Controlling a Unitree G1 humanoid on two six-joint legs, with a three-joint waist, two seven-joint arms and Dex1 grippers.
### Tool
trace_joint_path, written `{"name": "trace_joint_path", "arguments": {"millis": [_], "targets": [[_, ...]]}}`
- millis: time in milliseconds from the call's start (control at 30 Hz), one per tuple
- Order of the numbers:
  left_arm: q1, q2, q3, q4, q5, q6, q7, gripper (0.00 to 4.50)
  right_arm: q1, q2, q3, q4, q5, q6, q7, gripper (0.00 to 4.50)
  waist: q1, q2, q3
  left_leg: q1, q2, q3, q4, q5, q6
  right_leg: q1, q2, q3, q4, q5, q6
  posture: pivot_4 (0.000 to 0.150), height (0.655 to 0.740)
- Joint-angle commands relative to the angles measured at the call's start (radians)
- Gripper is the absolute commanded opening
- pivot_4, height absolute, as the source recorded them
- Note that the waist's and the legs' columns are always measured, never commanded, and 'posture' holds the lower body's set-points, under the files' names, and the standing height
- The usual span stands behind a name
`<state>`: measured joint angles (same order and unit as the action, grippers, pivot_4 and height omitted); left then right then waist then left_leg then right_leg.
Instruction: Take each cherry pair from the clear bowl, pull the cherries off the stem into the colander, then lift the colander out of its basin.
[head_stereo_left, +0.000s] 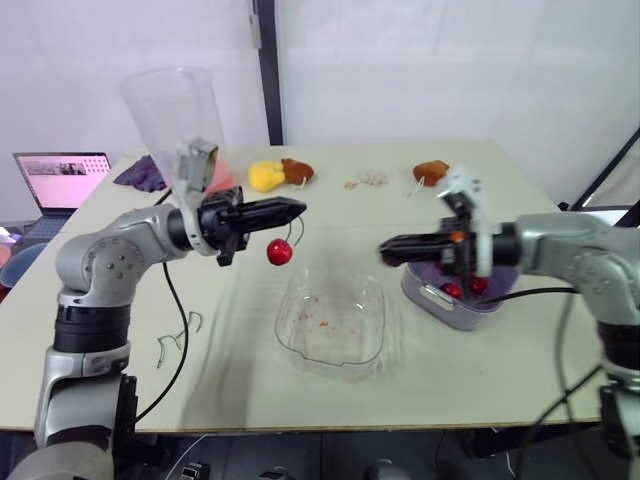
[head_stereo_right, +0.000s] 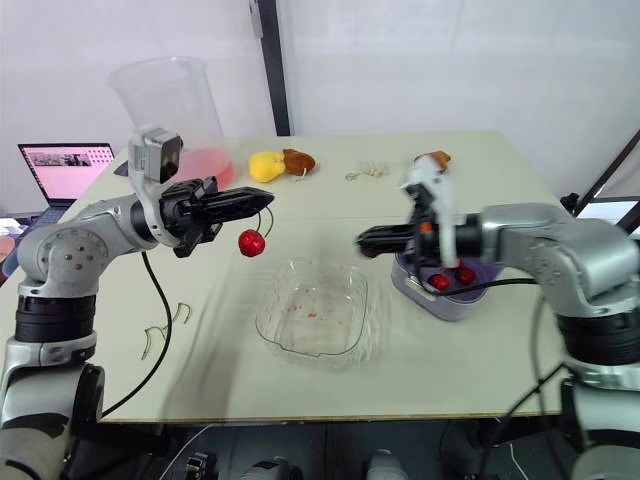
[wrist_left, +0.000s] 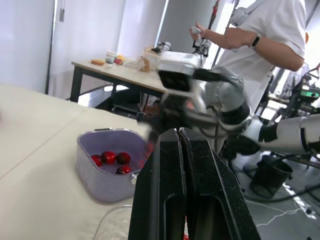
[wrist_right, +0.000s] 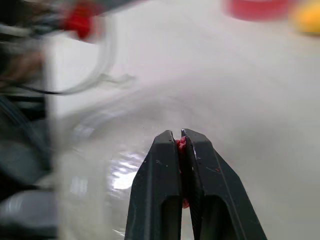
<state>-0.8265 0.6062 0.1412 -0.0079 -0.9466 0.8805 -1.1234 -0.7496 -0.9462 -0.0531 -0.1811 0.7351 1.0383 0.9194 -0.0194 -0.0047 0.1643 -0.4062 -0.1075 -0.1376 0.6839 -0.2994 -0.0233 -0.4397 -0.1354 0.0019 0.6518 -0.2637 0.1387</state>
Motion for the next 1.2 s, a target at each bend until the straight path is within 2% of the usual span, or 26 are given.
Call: {"name": "trace_joint_path", "arguments": {"millis": [33,233,333,467,500,567,800,933,1067,1200], "targets": [[-0.005,0.001,0.024,-0.028,-0.011,-0.015,0.000,0.00,0.035,-0.066,-0.036,0.113,-0.114,-0.119,0.008,0.01,0.000,0.000,0.000,0.000,0.000,0.000,0.000,0.000,0.000,0.000,0.000,0.000,0.000,0.000,0.000,0.150,0.7400],[-0.003,-0.007,0.019,-0.030,-0.008,-0.019,-0.001,0.00,0.135,-0.093,-0.009,0.214,-0.223,-0.223,0.029,0.01,0.000,0.000,0.000,0.000,0.001,0.001,0.000,0.000,0.000,0.000,0.000,0.000,0.000,0.000,0.000,0.150,0.7400],[-0.005,-0.012,0.017,-0.032,-0.007,-0.019,-0.001,0.00,0.172,-0.074,-0.001,0.268,-0.274,-0.278,0.015,1.11,0.001,0.000,0.000,0.000,0.001,0.001,0.000,0.000,0.000,0.000,0.000,0.001,0.001,0.000,0.000,0.150,0.7400],[-0.006,-0.014,0.019,-0.039,-0.010,-0.015,0.003,0.00,0.162,-0.082,-0.044,0.274,-0.276,-0.279,0.022,3.09,0.002,0.000,0.000,0.000,0.001,0.002,0.000,0.000,0.000,-0.001,0.000,0.001,0.000,0.000,0.000,0.150,0.7400],[-0.006,-0.016,0.020,-0.041,-0.011,-0.014,0.005,0.00,0.150,-0.089,-0.067,0.277,-0.269,-0.279,0.025,3.74,0.002,0.000,0.000,0.000,0.001,0.002,0.000,0.000,0.000,-0.001,0.000,0.001,0.001,0.000,0.000,0.150,0.7400],[-0.007,-0.019,0.018,-0.045,-0.004,-0.024,0.011,0.00,0.126,-0.102,-0.105,0.291,-0.261,-0.282,0.032,4.46,0.002,0.000,0.000,0.000,0.001,0.002,0.000,0.000,0.000,-0.001,0.000,0.001,0.000,0.000,0.000,0.150,0.7400],[-0.022,-0.029,0.022,-0.054,-0.019,-0.018,0.025,0.00,-0.017,-0.107,-0.185,0.159,-0.083,-0.136,0.106,4.46,0.002,0.000,0.000,0.000,0.001,0.002,0.000,0.000,0.000,0.000,0.000,0.001,0.000,0.000,0.000,0.150,0.7400],[-0.037,-0.040,0.015,-0.042,-0.015,-0.021,0.023,0.00,-0.061,-0.007,-0.166,0.006,0.060,-0.037,0.089,4.46,0.003,0.000,0.000,0.000,0.001,0.001,0.000,0.000,0.000,0.000,0.000,0.001,0.000,0.000,0.000,0.150,0.7400],[-0.049,-0.053,0.002,-0.043,-0.020,-0.012,0.014,0.00,-0.083,0.160,-0.056,-0.130,0.081,-0.062,0.021,4.46,0.003,0.000,0.000,0.000,0.001,0.001,0.000,0.000,0.000,0.000,0.000,0.001,0.000,0.000,0.000,0.150,0.7400],[-0.059,-0.061,0.001,-0.041,-0.018,-0.011,0.013,0.00,-0.104,0.290,0.011,-0.171,0.082,-0.057,-0.056,4.46,0.003,0.000,0.000,0.000,0.001,0.001,0.001,0.000,0.000,0.000,0.000,0.001,0.000,0.000,0.000,0.150,0.7400]]}}
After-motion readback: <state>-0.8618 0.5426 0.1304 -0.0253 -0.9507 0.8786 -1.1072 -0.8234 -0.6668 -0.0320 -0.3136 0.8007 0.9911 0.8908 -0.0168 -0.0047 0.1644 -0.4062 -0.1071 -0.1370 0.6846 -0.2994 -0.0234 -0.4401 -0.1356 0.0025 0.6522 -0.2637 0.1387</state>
